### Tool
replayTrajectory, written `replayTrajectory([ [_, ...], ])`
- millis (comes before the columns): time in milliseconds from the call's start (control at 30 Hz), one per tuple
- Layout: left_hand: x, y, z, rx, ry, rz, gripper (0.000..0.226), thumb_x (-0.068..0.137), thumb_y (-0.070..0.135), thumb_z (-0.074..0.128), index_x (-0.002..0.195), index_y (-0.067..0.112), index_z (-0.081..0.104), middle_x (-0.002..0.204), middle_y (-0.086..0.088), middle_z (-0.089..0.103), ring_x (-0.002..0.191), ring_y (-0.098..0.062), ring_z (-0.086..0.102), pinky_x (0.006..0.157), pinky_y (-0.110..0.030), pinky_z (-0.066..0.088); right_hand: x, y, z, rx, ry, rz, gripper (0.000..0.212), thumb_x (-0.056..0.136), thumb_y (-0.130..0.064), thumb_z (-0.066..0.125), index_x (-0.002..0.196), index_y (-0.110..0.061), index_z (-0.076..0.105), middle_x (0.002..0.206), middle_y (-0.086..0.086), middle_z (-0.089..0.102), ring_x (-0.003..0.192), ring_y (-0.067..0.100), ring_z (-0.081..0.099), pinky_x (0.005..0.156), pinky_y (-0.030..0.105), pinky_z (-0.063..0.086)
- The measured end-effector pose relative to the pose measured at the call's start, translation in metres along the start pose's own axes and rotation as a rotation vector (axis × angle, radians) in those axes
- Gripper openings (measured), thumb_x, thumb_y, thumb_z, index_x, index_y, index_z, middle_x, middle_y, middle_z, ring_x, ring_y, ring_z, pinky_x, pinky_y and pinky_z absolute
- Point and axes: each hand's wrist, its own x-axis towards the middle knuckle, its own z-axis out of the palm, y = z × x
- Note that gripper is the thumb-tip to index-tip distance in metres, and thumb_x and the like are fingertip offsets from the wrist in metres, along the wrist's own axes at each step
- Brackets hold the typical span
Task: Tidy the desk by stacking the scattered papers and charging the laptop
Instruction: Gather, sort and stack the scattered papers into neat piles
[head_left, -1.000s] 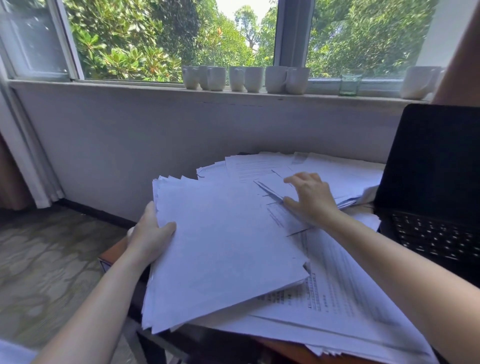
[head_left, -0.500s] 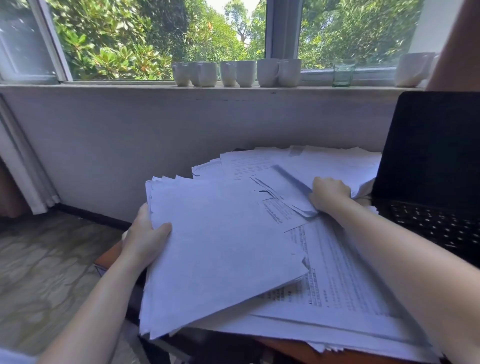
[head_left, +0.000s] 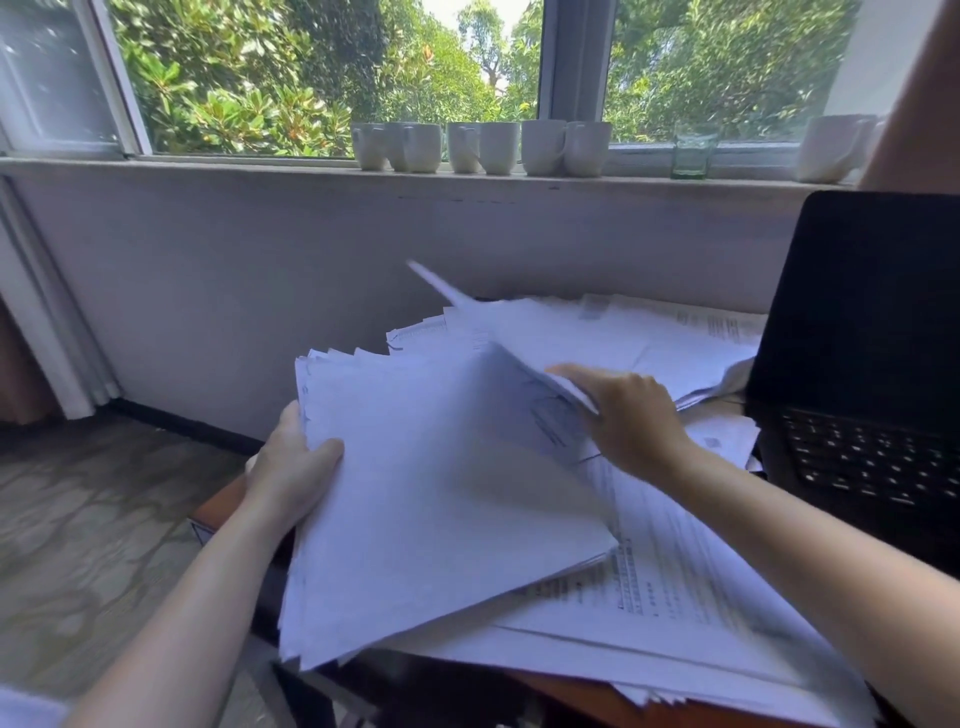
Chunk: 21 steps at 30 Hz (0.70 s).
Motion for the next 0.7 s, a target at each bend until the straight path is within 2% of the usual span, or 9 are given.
replayTrajectory([
  [133,0.017,-0.015,0.004,-0.174,0.025,-0.032,0.059,0.069,0.067,0.04,0.102,0.02,0.055,0.112,-0.012,0.064,0.111,-0.04,0.056,0.102,-0.058,0.038,-0.018,-0.017,-0.006,0.082,-0.118,-0.275,0.04,0.079,-0.015,0.041,0.109,-0.033,0.059,0.097,-0.005,0.073,0.074,0.029,0.07,0.054,0.04,0.055],
  [200,0.019,-0.018,0.006,-0.264,0.027,-0.059,0.08,0.07,0.084,0.029,0.113,0.023,0.059,0.122,-0.007,0.063,0.119,-0.035,0.053,0.107,-0.057,0.034,-0.025,-0.017,-0.01,0.115,-0.199,-0.347,0.043,0.08,-0.015,0.038,0.112,-0.033,0.059,0.103,-0.008,0.071,0.084,0.024,0.07,0.06,0.04,0.056],
  [267,0.016,-0.017,0.006,-0.285,0.053,-0.059,0.095,0.064,0.093,0.026,0.126,0.027,0.056,0.132,0.003,0.058,0.127,-0.028,0.049,0.11,-0.053,0.032,-0.03,-0.015,-0.014,0.165,-0.325,-0.341,0.043,0.085,-0.016,0.039,0.117,-0.032,0.064,0.117,-0.012,0.066,0.106,0.014,0.064,0.08,0.036,0.055],
  [333,0.013,-0.017,0.005,-0.2,0.039,-0.019,0.082,0.063,0.086,0.038,0.119,0.028,0.057,0.124,0.003,0.062,0.121,-0.03,0.053,0.106,-0.053,0.036,-0.032,-0.012,-0.019,0.239,-0.595,-0.242,0.041,0.091,-0.015,0.051,0.127,-0.033,0.059,0.134,-0.021,0.052,0.126,-0.002,0.045,0.104,0.022,0.038],
  [400,0.01,-0.014,0.002,-0.096,0.0,0.002,0.069,0.059,0.069,0.051,0.114,0.027,0.055,0.112,0.006,0.066,0.11,-0.028,0.06,0.101,-0.052,0.041,-0.03,-0.008,-0.025,0.391,-0.837,-0.133,0.047,0.087,-0.025,0.065,0.131,-0.037,0.053,0.142,-0.026,0.038,0.132,-0.014,0.027,0.108,0.011,0.021],
  [467,0.009,-0.011,0.001,-0.024,-0.016,0.006,0.07,0.056,0.054,0.056,0.119,0.025,0.05,0.111,0.009,0.062,0.108,-0.026,0.059,0.101,-0.049,0.041,-0.025,-0.008,-0.032,0.548,-0.954,-0.037,0.046,0.084,-0.041,0.067,0.129,-0.038,0.055,0.144,-0.025,0.036,0.13,-0.019,0.024,0.105,0.007,0.017],
  [533,0.003,-0.005,0.001,0.01,-0.005,0.018,0.07,0.057,0.045,0.055,0.123,0.022,0.048,0.108,0.009,0.058,0.109,-0.026,0.057,0.102,-0.047,0.039,-0.02,-0.011,-0.036,0.675,-0.92,0.06,0.047,0.083,-0.051,0.061,0.126,-0.031,0.059,0.138,-0.023,0.045,0.124,-0.02,0.034,0.103,0.005,0.025],
  [600,0.001,-0.004,0.001,0.01,-0.004,0.025,0.066,0.058,0.042,0.054,0.121,0.023,0.047,0.106,0.009,0.059,0.109,-0.026,0.057,0.102,-0.047,0.039,-0.015,-0.016,-0.034,0.605,-0.81,0.106,0.055,0.082,-0.056,0.059,0.13,-0.03,0.056,0.136,-0.021,0.047,0.123,-0.015,0.039,0.11,0.017,0.028],
  [700,0.0,-0.004,0.0,0.011,-0.002,0.014,0.062,0.059,0.042,0.053,0.118,0.025,0.048,0.106,0.009,0.062,0.107,-0.026,0.058,0.102,-0.046,0.04,-0.014,-0.028,-0.022,0.276,-0.786,-0.003,0.075,0.078,-0.058,0.063,0.143,-0.037,0.034,0.154,-0.013,0.024,0.141,0.001,0.018,0.116,0.023,0.014],
])
